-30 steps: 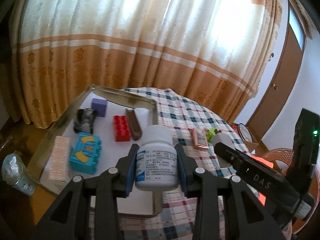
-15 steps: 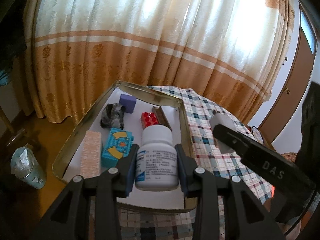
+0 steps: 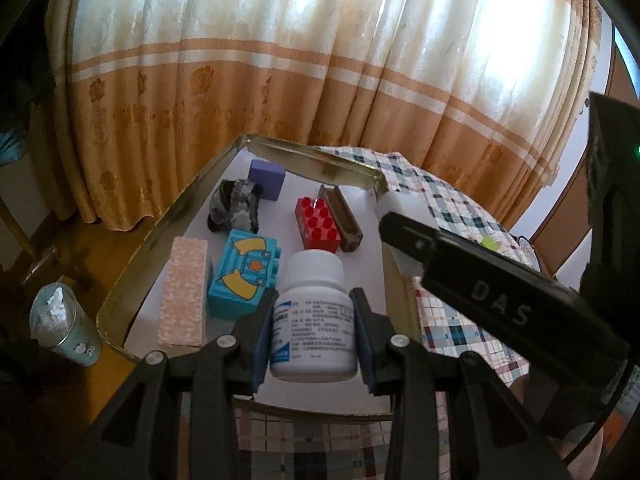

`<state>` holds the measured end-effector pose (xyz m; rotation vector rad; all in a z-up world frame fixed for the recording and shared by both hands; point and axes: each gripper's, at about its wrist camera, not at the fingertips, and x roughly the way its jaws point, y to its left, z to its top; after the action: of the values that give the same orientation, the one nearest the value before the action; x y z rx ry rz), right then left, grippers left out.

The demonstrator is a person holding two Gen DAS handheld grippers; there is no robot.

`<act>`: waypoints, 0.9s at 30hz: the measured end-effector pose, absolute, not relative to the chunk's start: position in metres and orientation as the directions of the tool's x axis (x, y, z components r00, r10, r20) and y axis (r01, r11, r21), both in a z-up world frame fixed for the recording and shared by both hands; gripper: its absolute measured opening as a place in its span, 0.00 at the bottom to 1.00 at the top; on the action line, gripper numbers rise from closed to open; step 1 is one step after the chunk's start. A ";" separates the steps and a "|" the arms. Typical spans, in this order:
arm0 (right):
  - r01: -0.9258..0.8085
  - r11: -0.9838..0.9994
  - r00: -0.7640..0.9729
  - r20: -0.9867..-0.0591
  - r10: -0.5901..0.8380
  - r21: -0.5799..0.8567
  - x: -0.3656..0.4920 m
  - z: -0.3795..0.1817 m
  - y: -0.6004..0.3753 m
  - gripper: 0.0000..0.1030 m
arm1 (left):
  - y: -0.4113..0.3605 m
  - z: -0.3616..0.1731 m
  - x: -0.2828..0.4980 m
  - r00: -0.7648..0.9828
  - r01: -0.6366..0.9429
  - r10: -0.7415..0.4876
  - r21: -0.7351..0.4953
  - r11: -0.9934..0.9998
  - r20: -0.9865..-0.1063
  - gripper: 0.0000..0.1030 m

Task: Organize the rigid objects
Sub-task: 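Carry the charger block and pill bottle over the tin tray with both tools, then lower the charger and bottle into the tray and open both tools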

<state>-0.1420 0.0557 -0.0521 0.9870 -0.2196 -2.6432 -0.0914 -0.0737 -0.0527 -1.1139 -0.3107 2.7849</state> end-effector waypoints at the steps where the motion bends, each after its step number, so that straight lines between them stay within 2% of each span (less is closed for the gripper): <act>1: 0.234 -0.940 -0.710 -0.617 -0.340 0.248 -0.145 -0.054 0.055 0.42 | -0.073 -0.054 -0.092 -0.717 -0.039 0.191 -0.235 -0.971 -0.670 0.34; 23: 0.270 -0.930 -0.652 -0.663 -0.367 0.249 -0.163 -0.084 0.040 0.43 | -0.070 -0.069 -0.100 -0.683 0.012 0.112 -0.164 -0.986 -0.722 0.34; 27: 0.283 -0.917 -0.646 -0.651 -0.398 0.280 -0.162 -0.086 0.042 0.48 | -0.071 -0.071 -0.102 -0.678 0.034 0.082 -0.142 -0.989 -0.730 0.34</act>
<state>-0.1622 0.0416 -0.0859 1.0578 -0.2150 -2.5429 -0.1018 -0.0712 -0.0705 -1.2487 -0.2247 2.8450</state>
